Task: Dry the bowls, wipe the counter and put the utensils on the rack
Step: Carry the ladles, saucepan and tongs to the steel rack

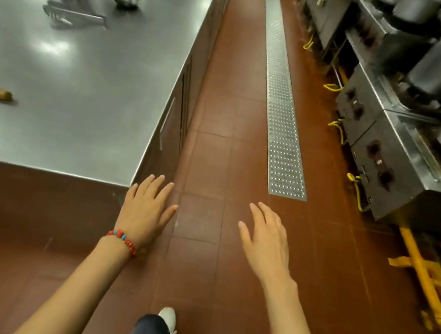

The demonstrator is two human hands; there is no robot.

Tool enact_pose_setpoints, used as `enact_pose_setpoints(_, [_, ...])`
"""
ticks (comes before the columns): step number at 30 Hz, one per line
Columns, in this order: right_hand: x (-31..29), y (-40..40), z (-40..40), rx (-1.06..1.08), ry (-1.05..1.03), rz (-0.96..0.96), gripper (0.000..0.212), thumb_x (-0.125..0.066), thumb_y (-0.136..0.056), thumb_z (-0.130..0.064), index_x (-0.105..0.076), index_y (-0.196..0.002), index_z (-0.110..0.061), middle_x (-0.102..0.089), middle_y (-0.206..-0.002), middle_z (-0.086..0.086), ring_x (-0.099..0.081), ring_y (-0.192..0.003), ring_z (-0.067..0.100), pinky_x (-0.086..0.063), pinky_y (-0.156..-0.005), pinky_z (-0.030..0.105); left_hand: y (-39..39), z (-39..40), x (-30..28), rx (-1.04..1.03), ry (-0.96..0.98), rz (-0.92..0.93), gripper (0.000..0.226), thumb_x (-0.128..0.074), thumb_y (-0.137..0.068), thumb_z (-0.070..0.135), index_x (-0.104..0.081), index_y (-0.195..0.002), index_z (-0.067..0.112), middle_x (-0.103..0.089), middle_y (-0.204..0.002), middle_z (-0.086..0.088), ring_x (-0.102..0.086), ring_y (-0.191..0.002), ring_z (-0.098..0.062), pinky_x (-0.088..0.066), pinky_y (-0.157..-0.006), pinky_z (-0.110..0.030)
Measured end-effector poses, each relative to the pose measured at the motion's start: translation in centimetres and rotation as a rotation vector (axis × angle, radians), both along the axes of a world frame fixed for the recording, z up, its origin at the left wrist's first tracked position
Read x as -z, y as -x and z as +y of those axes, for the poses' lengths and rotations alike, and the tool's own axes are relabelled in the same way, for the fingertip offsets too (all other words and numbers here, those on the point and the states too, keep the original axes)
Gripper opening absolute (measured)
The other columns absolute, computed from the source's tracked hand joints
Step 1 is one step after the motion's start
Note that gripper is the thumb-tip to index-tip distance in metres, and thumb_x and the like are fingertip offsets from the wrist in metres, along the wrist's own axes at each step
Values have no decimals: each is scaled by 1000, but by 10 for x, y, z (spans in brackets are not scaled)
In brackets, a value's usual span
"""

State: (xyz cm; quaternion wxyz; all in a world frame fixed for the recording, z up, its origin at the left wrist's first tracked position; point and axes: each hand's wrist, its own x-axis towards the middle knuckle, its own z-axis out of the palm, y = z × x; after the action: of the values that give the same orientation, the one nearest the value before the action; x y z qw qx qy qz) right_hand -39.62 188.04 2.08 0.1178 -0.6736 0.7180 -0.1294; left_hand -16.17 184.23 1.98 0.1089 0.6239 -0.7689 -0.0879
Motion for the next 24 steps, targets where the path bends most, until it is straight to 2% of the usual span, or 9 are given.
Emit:
enact_pose_setpoints(5, [-7, -40, -90, -107, 12, -11, 49, -40, -95, -36, -33, -140, -16, -34, -148, 4, -26, -137, 19, -20, -112, 34, -40, -73, -9, -79, -9, -1, 51, -46, -89, 36, -48, -128, 3, -45, -137, -23, -38, -128, -39, -34, -101, -52])
enact_pose_setpoints(9, [-6, -73, -153, -219, -20, -26, 50, -41, -95, -37, -32, -140, -17, -33, -148, 3, -25, -138, 18, -20, -112, 35, -70, -108, -9, -205, -19, 31, 67, -26, -84, 47, -53, -123, 1, -51, -130, -26, -45, -122, -43, -38, -96, -53])
enact_pose_setpoints(11, [-6, -89, -181, -295, -25, -28, 50, -41, -95, -37, -33, -140, -18, -34, -147, 3, -26, -137, 18, -21, -112, 34, -84, -119, -6, -270, -42, 17, 61, -33, -88, 47, -50, -126, 3, -48, -133, -24, -42, -125, -40, -36, -99, -52])
enact_pose_setpoints(13, [-4, -108, -209, -382, -29, -38, 49, -42, -95, -36, -34, -139, -17, -35, -147, 4, -27, -137, 19, -21, -112, 34, -101, -129, -1, -365, -53, 21, 50, -48, -91, 36, -47, -129, 4, -44, -138, -22, -37, -129, -38, -32, -102, -50])
enact_pose_setpoints(16, [-4, -137, -246, -510, -22, -41, 49, -45, -94, -34, -38, -138, -13, -39, -145, 8, -31, -135, 22, -23, -111, 34, -121, -135, 1, -496, -33, 39, 46, -57, -88, 26, -49, -126, 2, -46, -136, -24, -39, -128, -39, -32, -102, -52])
enact_pose_setpoints(22, [2, -201, -295, -737, -61, -76, 48, -47, -94, -31, -38, -137, -13, -38, -145, 9, -30, -136, 22, -22, -110, 33, -161, -136, 1, -740, -37, 45, 49, -55, -89, 30, -46, -130, 6, -42, -139, -21, -32, -133, -37, -29, -106, -52])
enact_pose_setpoints(24, [5, -225, -306, -797, -70, -69, 48, -46, -94, -31, -37, -138, -14, -37, -146, 8, -28, -136, 22, -20, -110, 31, -176, -134, 1, -808, -28, 56, 53, -47, -89, 40, -49, -128, 4, -45, -137, -23, -36, -131, -39, -33, -103, -53])
